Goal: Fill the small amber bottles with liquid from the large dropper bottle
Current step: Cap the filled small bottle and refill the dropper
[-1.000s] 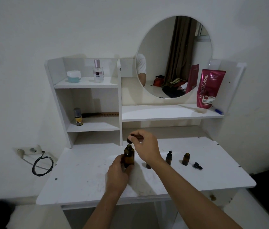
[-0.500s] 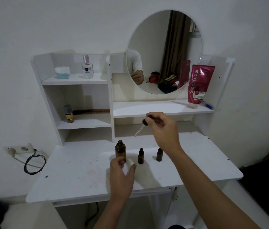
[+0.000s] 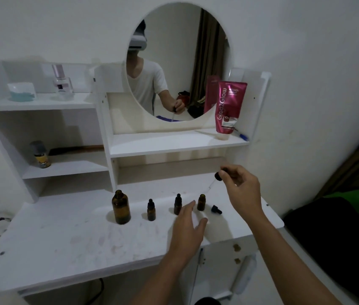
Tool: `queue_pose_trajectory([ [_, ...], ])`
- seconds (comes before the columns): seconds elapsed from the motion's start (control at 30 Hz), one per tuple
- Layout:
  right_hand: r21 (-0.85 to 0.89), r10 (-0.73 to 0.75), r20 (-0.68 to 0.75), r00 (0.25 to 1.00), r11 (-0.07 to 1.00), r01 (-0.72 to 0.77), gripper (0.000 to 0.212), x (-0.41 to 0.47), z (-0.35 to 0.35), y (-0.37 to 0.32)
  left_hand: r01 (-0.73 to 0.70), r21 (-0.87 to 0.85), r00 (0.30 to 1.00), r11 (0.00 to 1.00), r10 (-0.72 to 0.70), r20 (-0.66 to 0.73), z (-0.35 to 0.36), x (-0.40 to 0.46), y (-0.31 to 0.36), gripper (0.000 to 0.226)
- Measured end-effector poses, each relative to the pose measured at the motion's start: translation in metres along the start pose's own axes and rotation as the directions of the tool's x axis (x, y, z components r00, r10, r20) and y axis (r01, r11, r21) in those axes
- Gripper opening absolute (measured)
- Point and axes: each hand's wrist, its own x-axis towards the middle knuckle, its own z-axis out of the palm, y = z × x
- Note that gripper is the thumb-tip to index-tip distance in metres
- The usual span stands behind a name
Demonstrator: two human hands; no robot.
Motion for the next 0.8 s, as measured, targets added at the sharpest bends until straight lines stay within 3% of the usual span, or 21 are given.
queue_pose_trajectory([
  [0.27,0.003,-0.012,0.034,0.999,1.000,0.011,0.013,0.004,0.003,0.019,0.012,0.058,1.000,0.998,-0.011,-0.017,0.019,0.032,0.007,0.057],
  [0.47,-0.051,-0.051,0.116,0.992,0.997,0.057,0.011,0.006,0.012,0.027,-0.026,0.043,0.994,0.999,0.030,-0.107,0.029,0.046,-0.002,0.031],
  [0.8,-0.083,0.040,0.154,0.987,0.996,-0.028,0.011,0.008,0.025,0.038,-0.074,0.072,0.988,0.995,0.083,-0.133,0.033,0.050,-0.010,0.024],
])
